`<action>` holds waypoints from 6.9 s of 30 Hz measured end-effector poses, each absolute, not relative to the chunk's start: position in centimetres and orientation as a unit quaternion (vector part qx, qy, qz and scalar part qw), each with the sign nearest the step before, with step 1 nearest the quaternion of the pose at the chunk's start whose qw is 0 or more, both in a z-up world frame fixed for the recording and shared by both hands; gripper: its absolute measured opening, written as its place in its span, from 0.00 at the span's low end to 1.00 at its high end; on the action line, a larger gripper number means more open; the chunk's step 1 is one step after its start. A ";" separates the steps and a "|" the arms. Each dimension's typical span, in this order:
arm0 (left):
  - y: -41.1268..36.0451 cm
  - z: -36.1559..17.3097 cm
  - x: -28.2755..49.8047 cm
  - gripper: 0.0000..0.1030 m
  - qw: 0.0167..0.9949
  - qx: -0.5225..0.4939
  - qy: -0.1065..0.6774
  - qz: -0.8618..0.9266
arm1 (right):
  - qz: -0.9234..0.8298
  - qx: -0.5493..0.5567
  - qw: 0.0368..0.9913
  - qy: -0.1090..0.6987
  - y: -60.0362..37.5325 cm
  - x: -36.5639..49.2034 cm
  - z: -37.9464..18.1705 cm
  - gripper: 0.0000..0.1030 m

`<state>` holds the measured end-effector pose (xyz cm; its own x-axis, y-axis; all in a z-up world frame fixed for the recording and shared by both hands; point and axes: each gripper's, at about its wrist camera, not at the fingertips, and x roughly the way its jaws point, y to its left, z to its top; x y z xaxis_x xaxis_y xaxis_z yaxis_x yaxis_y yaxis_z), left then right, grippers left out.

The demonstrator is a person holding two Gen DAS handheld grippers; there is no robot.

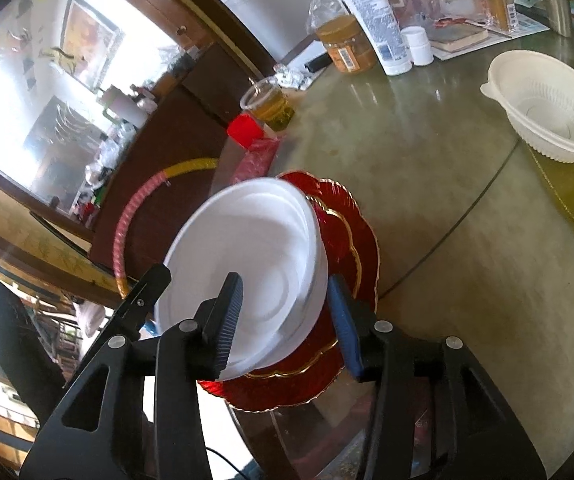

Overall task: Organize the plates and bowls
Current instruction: 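Open both grippers and release the white plate on the stack, then move both grippers to the cream bowl with a handle, then grasp the rim of the large cream handled bowl with both grippers, then lift the cream handled bowl and carry it to the red plate stack, then lower the cream handled bowl with both grippers onto the stacked white plate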

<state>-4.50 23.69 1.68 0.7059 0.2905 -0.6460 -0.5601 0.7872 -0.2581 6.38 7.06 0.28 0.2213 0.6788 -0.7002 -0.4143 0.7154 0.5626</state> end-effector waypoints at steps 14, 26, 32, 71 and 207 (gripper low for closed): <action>12.9 7.4 2.1 0.82 0.941 -0.153 0.286 0.096 | 0.216 0.363 0.791 0.443 -8.8 10.1 0.6 0.57; 7.0 1.0 13.8 0.82 0.896 -0.173 0.399 0.086 | 0.164 0.445 0.752 0.457 -14.9 15.1 -2.9 0.57; 7.2 -1.6 17.3 0.82 0.879 -0.196 0.418 0.120 | 0.144 0.424 0.761 0.469 -14.8 17.8 -3.9 0.58; 4.0 -3.7 19.4 0.14 0.893 -0.090 0.422 0.128 | 0.125 0.309 0.817 0.471 -13.6 19.3 -3.8 0.12; 19.7 3.0 -4.1 0.17 0.909 -0.127 0.329 0.220 | 0.349 0.172 0.791 0.472 7.0 3.7 2.0 0.12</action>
